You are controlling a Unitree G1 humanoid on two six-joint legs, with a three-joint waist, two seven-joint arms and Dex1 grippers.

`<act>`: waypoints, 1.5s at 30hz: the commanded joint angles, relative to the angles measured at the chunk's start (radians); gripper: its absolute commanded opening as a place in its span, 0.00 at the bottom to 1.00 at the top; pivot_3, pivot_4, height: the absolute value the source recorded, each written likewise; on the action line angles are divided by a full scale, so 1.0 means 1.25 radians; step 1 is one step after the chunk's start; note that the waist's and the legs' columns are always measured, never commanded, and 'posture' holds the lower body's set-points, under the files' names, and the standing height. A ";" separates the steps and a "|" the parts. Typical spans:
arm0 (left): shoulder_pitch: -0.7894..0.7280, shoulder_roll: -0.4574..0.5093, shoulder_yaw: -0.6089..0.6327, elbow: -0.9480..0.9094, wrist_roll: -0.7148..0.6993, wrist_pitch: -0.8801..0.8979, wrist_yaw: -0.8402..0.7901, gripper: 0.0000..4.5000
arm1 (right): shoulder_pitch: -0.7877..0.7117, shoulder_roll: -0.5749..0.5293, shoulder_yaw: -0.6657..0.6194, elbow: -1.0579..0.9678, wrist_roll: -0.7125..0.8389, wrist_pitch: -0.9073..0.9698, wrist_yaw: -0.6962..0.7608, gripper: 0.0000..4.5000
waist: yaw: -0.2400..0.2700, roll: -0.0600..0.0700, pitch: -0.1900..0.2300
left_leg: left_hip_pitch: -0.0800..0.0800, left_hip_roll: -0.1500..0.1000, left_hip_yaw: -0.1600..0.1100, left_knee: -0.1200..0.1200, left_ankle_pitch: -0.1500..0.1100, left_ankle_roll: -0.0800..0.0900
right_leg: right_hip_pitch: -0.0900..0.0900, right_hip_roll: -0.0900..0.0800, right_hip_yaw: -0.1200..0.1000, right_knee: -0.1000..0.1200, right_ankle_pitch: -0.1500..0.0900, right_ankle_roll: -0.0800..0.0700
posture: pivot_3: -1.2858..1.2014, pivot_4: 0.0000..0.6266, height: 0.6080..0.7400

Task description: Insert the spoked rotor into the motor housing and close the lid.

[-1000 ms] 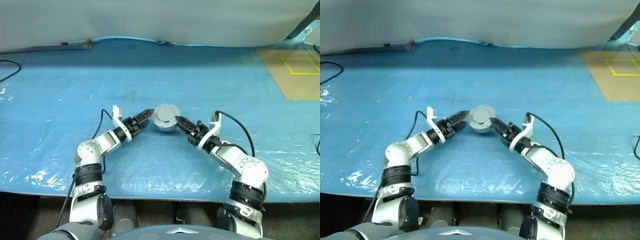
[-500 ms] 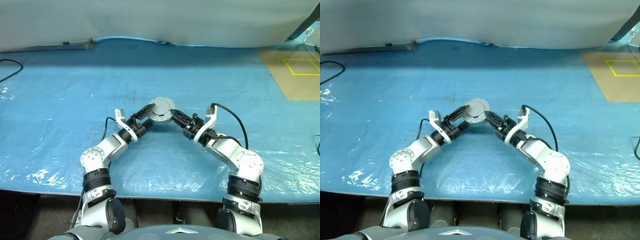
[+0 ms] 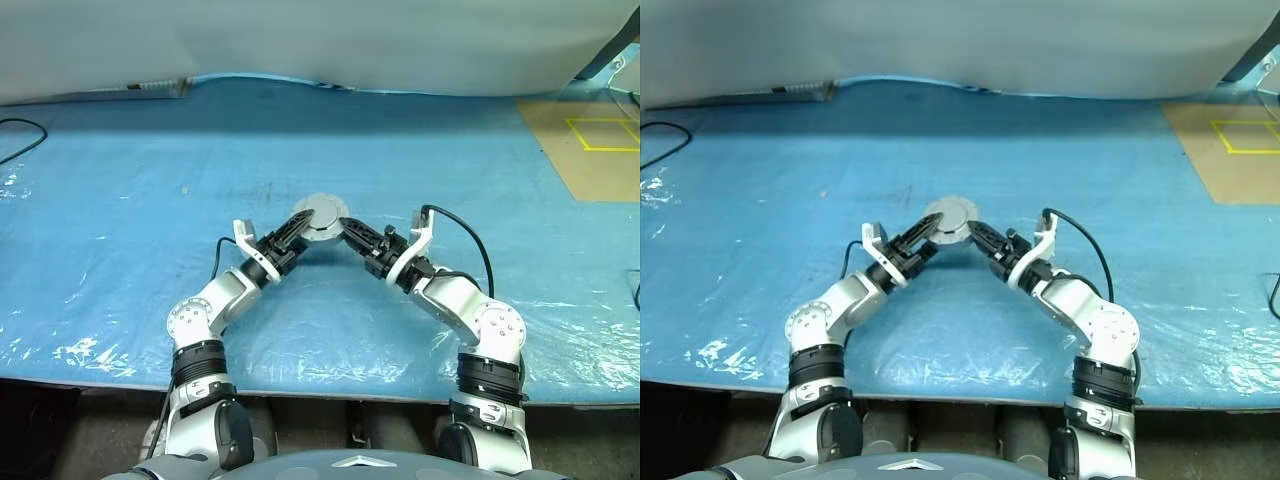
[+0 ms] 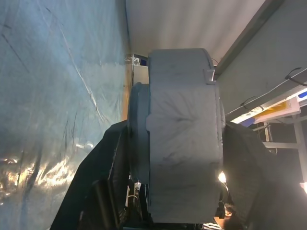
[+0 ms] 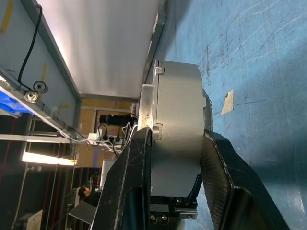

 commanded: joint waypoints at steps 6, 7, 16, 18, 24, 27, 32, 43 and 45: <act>-0.028 0.007 -0.026 0.013 -0.026 -0.021 -0.018 0.52 | 0.002 -0.047 0.062 -0.067 -0.041 -0.043 0.068 0.24 | 0.001 0.000 0.000 | 0.000 0.000 0.000 0.002 0.000 0.000 | 0.000 0.000 0.000 0.001 0.001 0.001 | 0.52 0.24 1.00; -0.035 0.012 -0.025 0.016 -0.023 -0.028 -0.021 0.52 | 0.004 -0.048 0.053 -0.058 -0.038 -0.055 0.072 0.32 | 0.001 0.000 0.000 | 0.000 0.000 0.000 0.002 0.000 0.000 | 0.000 0.000 0.000 0.001 0.001 0.001 | 0.52 0.24 1.00; -0.141 0.099 -0.032 0.141 0.069 -0.130 -0.079 0.52 | 0.052 -0.148 0.114 -0.115 -0.212 -0.124 0.152 1.00 | 0.005 0.000 0.000 | -0.002 0.000 -0.001 0.008 0.000 0.000 | 0.000 0.000 0.000 0.001 0.004 0.002 | 0.52 0.24 1.00; -0.201 0.132 -0.049 0.228 0.143 -0.194 -0.109 0.52 | 0.077 -0.236 0.245 -0.153 -0.442 -0.235 0.234 1.00 | 0.008 0.000 0.000 | -0.003 0.000 -0.002 0.011 0.000 0.000 | 0.000 -0.001 0.000 0.001 0.005 0.003 | 0.52 0.24 1.00; -0.399 0.192 -0.053 0.547 0.312 -0.392 -0.186 0.52 | 0.127 -0.352 0.497 -0.132 -0.896 -0.535 0.345 1.00 | 0.016 -0.003 0.002 | -0.006 -0.003 -0.004 0.013 0.000 0.000 | 0.001 -0.003 -0.001 0.000 0.007 0.006 | 0.52 0.24 1.00; -0.485 0.201 -0.040 0.690 0.374 -0.498 -0.208 0.52 | 0.138 -0.331 0.508 -0.095 -0.984 -0.592 0.336 1.00 | 0.016 -0.005 0.003 | -0.008 -0.006 -0.005 0.014 0.000 0.000 | 0.000 -0.007 -0.002 -0.001 0.008 0.007 | 0.52 0.24 1.00; -0.564 0.193 -0.022 0.810 0.442 -0.602 -0.210 0.52 | 0.148 -0.303 0.491 -0.071 -1.046 -0.642 0.360 1.00 | 0.016 -0.007 0.004 | -0.010 -0.008 -0.007 0.015 0.000 0.000 | 0.000 -0.010 -0.003 0.000 0.009 0.007 | 0.52 0.24 1.00; -0.561 0.194 0.016 0.859 0.527 -0.641 -0.125 0.69 | 0.160 -0.257 0.462 -0.064 -1.104 -0.644 0.391 1.00 | 0.014 -0.009 0.005 | -0.009 -0.007 -0.007 0.017 0.000 0.000 | 0.001 -0.009 -0.004 0.001 0.010 0.006 | 0.52 0.24 1.00; -0.544 0.207 0.007 0.855 0.547 -0.620 -0.130 0.82 | 0.162 -0.250 0.460 -0.063 -1.109 -0.643 0.394 1.00 | 0.014 -0.009 0.005 | -0.009 -0.007 -0.007 0.017 0.000 0.000 | 0.001 -0.009 -0.004 0.002 0.010 0.005 | 0.52 0.24 1.00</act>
